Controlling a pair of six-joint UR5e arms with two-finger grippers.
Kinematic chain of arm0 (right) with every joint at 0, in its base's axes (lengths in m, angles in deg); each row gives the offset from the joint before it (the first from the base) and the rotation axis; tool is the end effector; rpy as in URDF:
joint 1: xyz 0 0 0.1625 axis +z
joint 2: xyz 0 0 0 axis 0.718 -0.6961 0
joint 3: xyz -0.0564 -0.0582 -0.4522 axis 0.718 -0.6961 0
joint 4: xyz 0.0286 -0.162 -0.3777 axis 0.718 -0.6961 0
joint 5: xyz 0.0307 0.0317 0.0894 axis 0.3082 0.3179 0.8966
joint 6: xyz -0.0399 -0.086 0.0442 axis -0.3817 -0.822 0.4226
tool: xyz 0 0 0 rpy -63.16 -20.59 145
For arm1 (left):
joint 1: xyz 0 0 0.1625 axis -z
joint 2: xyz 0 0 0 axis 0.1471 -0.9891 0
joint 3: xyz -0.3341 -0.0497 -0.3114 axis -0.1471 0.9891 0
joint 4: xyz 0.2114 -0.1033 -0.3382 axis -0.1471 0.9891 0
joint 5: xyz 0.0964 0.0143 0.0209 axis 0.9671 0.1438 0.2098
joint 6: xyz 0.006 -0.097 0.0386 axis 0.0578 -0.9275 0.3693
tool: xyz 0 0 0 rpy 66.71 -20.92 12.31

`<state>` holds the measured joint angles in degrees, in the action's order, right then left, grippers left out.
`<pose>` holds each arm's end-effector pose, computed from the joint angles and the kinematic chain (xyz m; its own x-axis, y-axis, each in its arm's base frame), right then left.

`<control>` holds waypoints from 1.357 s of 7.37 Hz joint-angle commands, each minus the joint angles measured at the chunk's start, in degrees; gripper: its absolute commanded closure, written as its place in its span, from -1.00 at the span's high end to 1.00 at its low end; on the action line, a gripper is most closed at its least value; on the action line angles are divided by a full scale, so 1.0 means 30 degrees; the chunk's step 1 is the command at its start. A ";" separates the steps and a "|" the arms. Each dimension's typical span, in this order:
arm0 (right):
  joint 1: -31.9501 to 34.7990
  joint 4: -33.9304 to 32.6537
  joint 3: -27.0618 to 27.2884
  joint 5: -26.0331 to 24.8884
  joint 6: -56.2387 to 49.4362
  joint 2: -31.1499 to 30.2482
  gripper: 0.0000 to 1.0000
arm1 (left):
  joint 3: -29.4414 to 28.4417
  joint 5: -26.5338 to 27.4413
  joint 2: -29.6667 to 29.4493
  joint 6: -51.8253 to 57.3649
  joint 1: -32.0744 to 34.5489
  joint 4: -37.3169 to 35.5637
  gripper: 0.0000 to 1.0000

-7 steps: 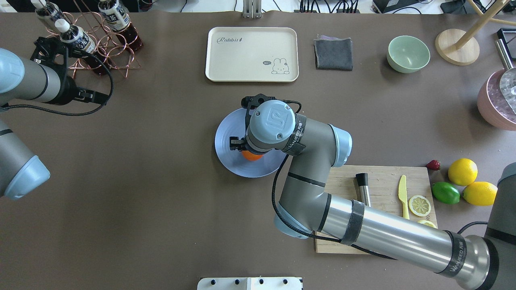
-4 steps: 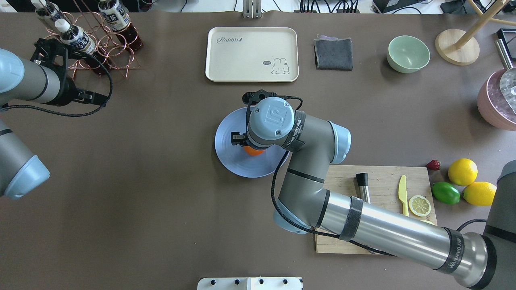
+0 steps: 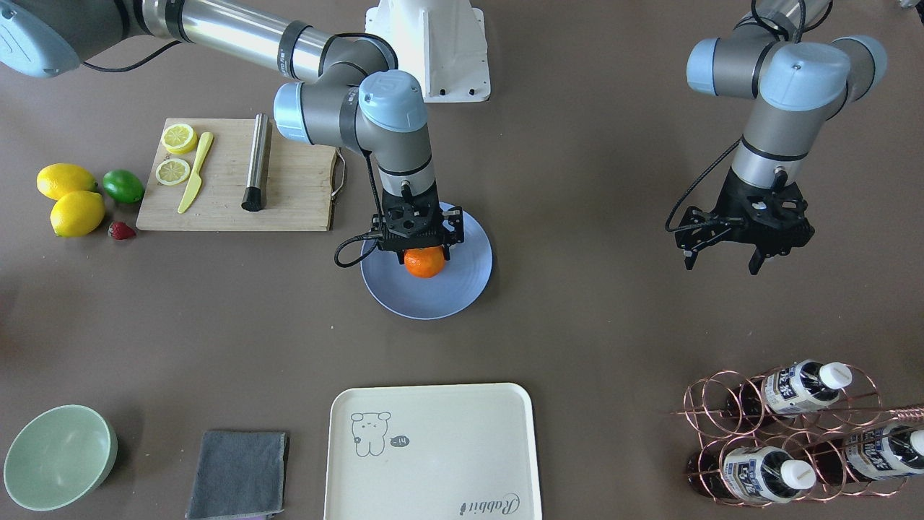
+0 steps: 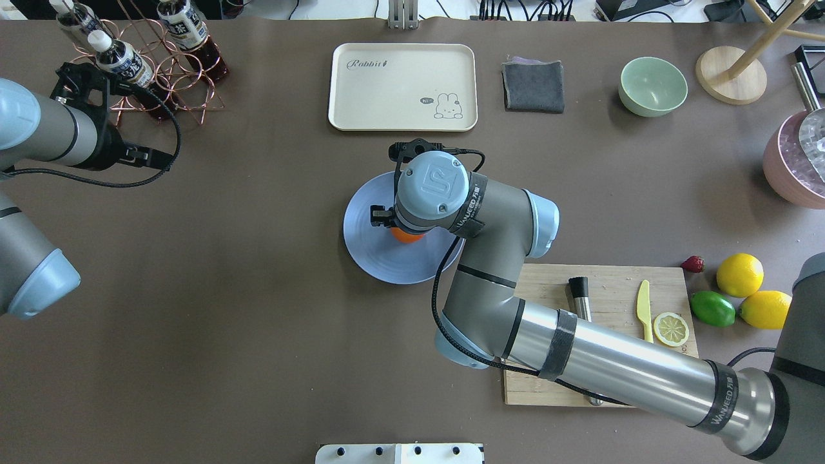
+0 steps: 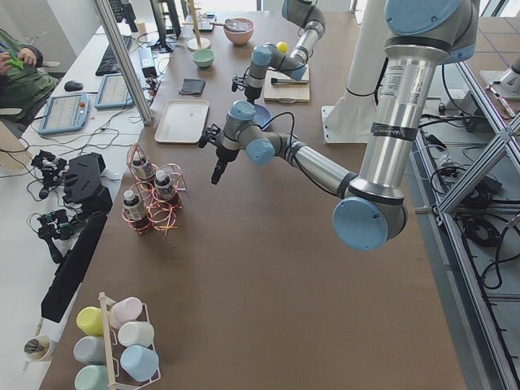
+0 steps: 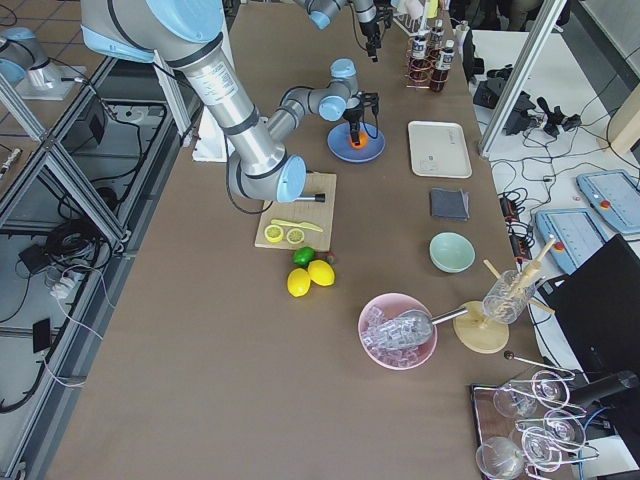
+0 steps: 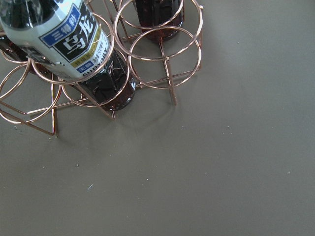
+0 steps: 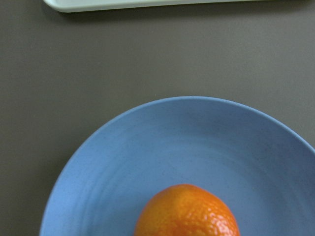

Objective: Pick orange to plate
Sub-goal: 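Open the right gripper to release the orange onto the plate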

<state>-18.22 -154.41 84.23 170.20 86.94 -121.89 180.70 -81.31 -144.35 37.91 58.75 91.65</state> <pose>-0.6454 -0.4733 0.2162 0.6352 -0.0039 0.7723 -0.1866 0.9696 0.1584 0.2919 -0.5219 0.4488 0.7816 0.1802 -0.5972 0.0997 0.9089 0.4048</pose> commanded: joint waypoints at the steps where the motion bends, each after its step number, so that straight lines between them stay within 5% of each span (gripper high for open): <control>1: 0.0413 -0.2184 0.1362 0.0470 0.0276 0.0512 1.00 | 0.0087 -0.0619 -0.0002 0.0029 0.0111 -0.0011 0.96; 4: 0.4067 -1.0405 0.7941 0.4830 -0.1439 -0.0970 1.00 | 0.1456 -0.1385 0.2185 0.0639 0.1220 -0.0040 0.96; 6: 0.7516 -1.1105 1.1352 0.7225 -0.6873 -0.6024 1.00 | 0.3040 -0.3748 0.4383 0.5045 0.4690 -0.1757 0.96; 8: 1.1034 -1.0958 1.2095 0.9108 -1.3201 -1.0222 1.00 | 0.3047 -0.4752 0.4949 1.0896 0.8705 -0.4564 0.96; 10: 1.5246 -1.0958 1.0963 1.0865 -1.9407 -1.3186 1.00 | 0.2493 -0.5018 0.4075 1.5511 1.1992 -0.8288 0.96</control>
<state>19.04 -187.29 119.35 199.33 41.23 -155.65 189.23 -95.60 -130.81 75.96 88.45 73.19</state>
